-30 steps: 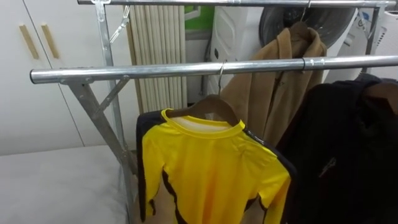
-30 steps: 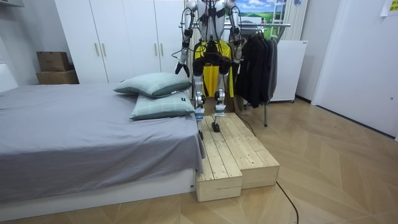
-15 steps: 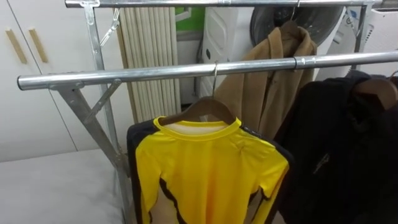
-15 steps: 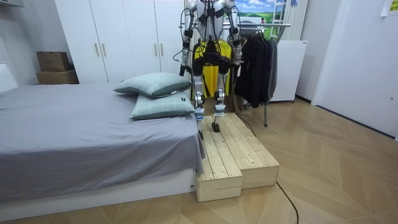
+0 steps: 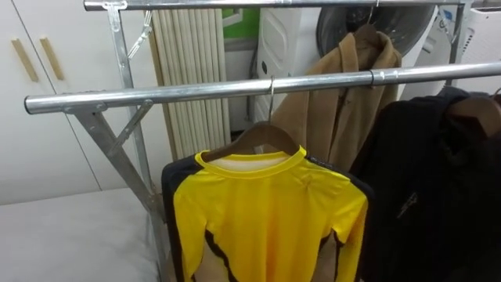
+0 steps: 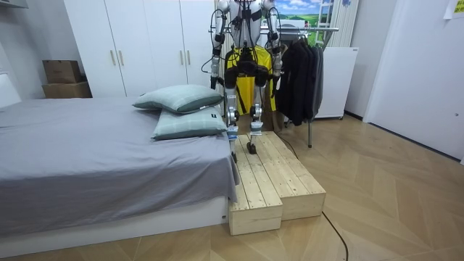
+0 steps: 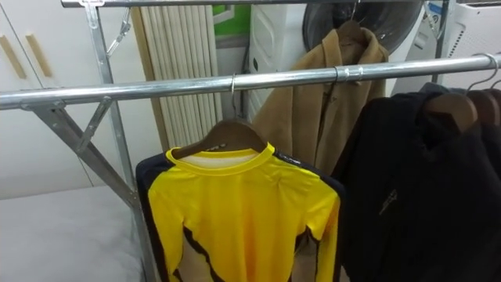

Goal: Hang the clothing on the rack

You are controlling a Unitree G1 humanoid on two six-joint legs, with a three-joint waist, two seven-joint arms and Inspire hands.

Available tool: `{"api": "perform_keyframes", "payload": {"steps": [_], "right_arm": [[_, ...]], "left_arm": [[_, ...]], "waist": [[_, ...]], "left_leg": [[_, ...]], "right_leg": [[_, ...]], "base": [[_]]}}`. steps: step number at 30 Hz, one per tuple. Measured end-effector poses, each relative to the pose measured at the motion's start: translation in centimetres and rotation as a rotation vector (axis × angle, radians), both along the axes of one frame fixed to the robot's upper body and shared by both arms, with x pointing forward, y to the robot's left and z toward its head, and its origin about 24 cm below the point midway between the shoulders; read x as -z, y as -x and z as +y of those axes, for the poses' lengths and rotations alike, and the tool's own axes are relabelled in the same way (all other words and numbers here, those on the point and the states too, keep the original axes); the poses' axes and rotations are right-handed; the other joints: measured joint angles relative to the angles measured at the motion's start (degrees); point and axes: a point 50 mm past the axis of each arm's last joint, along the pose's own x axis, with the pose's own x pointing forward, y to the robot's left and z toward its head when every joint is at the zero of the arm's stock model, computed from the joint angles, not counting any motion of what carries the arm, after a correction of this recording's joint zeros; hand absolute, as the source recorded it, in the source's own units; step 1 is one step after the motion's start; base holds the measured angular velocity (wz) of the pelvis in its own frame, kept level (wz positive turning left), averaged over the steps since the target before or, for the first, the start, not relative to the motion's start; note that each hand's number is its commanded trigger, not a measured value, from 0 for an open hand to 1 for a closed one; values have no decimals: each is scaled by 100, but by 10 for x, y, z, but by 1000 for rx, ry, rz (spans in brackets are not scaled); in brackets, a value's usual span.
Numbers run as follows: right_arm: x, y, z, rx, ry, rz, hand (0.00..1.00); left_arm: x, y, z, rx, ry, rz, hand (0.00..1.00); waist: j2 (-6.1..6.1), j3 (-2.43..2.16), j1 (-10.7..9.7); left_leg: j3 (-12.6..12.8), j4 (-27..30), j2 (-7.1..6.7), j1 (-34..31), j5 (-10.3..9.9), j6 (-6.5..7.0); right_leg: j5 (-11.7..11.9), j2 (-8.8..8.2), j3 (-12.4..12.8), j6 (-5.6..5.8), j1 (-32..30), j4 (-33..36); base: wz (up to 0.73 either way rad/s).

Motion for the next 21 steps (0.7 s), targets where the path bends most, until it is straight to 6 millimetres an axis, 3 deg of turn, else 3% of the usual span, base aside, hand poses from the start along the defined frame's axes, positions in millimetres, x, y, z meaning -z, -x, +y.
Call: {"api": "perform_keyframes", "payload": {"steps": [16,18,21], "right_arm": [[2,-7,2,-4,-1,42,0],[2,-8,2,-7,-3,40,0],[2,-9,4,-19,-4,39,0]], "left_arm": [[1,-2,1,-16,-24,23,0],[1,3,1,-69,-10,25,0],[2,6,0,-146,13,17,0]], "waist": [[3,14,4],[11,30,20],[7,20,29]], "left_leg": [[-28,-2,2,16,-2,2],[-50,-14,8,13,-5,4],[-84,-10,19,0,-7,-1]], "right_leg": [[-3,-4,-36,3,19,-5],[-11,-16,-125,-5,29,-13],[-15,-20,-181,-12,39,-32]], "base": [[0],[7],[8]]}}
